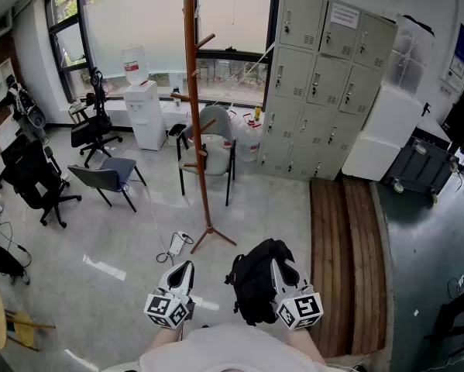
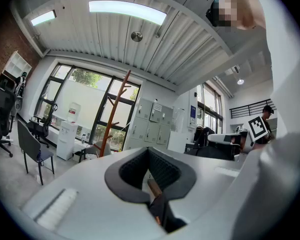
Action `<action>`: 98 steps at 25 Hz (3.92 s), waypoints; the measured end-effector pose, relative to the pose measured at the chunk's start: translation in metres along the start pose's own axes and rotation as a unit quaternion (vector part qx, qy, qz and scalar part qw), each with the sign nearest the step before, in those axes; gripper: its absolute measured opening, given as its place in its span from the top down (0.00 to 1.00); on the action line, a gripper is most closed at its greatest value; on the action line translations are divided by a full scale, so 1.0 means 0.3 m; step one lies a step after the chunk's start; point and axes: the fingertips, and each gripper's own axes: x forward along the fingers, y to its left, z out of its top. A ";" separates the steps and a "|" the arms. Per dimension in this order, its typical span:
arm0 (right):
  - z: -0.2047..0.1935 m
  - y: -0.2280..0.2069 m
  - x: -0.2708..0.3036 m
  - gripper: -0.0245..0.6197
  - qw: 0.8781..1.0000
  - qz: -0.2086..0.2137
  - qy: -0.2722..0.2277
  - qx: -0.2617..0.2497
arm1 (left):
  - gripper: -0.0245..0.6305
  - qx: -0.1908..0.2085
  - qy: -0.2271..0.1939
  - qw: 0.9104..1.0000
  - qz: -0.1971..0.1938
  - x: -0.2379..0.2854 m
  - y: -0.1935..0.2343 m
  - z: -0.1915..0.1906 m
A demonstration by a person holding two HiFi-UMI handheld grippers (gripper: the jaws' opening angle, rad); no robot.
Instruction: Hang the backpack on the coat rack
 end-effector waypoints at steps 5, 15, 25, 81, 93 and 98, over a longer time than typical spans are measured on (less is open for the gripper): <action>-0.008 0.004 0.004 0.95 1.000 0.001 0.001 0.011 | 0.95 -0.003 0.002 1.000 0.002 -0.007 0.001 -0.010; -0.016 -0.011 0.013 0.95 1.000 0.015 0.004 0.006 | 0.95 -0.001 0.002 1.000 0.007 0.011 -0.020 -0.013; -0.002 -0.075 0.009 0.95 0.999 0.044 0.002 0.003 | 0.95 0.001 -0.001 0.999 0.034 0.027 -0.073 -0.024; 0.070 -0.441 1.334 0.95 0.998 0.068 -0.009 -0.005 | 0.95 -0.003 -0.009 1.000 0.028 1.036 0.827 0.188; 0.172 -0.555 1.467 0.95 0.993 0.119 -0.013 -0.007 | 0.95 -0.011 -0.013 0.998 0.059 1.120 0.832 0.174; 0.284 -0.578 1.540 0.95 0.989 0.143 -0.011 -0.030 | 0.95 -0.004 -0.012 0.998 0.060 1.131 0.837 0.186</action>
